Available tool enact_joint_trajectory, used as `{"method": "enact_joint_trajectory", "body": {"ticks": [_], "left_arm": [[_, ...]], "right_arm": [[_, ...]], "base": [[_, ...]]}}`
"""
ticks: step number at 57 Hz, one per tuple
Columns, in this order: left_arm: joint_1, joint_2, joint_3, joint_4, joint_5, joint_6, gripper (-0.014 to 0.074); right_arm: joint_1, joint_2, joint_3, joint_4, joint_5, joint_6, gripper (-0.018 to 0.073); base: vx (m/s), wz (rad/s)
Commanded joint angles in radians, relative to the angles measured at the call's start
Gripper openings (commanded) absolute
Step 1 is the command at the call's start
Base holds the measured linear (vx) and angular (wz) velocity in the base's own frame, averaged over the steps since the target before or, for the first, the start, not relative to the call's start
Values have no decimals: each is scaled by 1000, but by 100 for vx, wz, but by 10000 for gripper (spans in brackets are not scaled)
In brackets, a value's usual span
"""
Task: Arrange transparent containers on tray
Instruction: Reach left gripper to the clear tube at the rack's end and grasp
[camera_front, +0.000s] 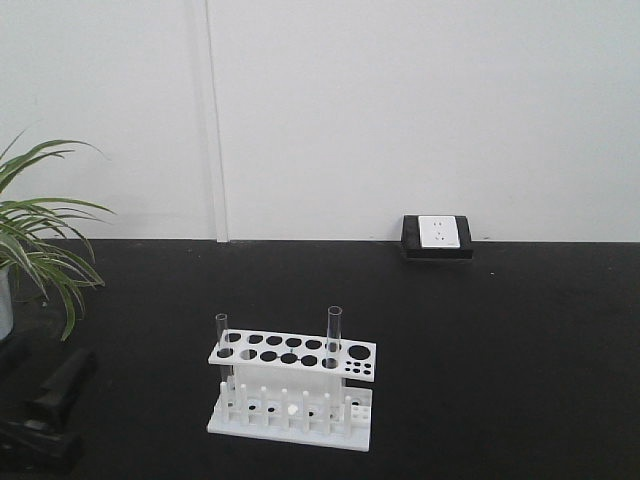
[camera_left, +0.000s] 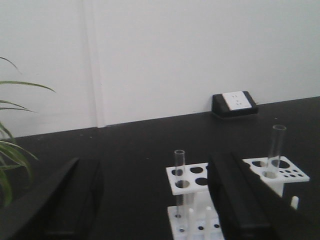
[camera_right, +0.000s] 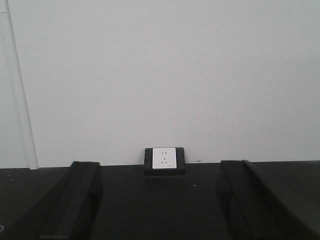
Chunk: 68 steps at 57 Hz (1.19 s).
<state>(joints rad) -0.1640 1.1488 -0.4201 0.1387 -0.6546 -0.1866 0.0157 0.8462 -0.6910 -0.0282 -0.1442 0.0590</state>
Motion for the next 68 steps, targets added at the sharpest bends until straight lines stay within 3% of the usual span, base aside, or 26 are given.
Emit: {"method": "enact_joint_trajectory", "body": {"ticks": [1, 8, 15, 24, 28, 53, 68], "left_arm": [[-8, 95, -63, 21, -181, -73, 565], [-8, 233, -141, 44, -220, -110, 565], [-8, 374, -262, 156, -229, -121, 565], [-8, 524, -420, 247, -229, -213, 565], [-10, 587, -482, 257, -229, -242, 565], [-40, 853, -794, 253, -167, -236, 565], [-42, 922, -842, 252, -158, -235, 558]], "right_arm": [[-5, -4, -37, -10, -77, -11, 522], [-5, -4, -37, -10, -77, -11, 522], [-5, -4, -37, -10, -85, -11, 522], [-5, -4, -37, -10, -98, -11, 522], [-5, -4, -37, -10, -105, -11, 522], [-5, -4, -37, -10, -108, -11, 522], [-5, -4, -37, -10, -108, -11, 522]], "base": [[0, 0], [0, 0], [0, 0], [0, 0], [0, 0], [0, 0], [0, 0]]}}
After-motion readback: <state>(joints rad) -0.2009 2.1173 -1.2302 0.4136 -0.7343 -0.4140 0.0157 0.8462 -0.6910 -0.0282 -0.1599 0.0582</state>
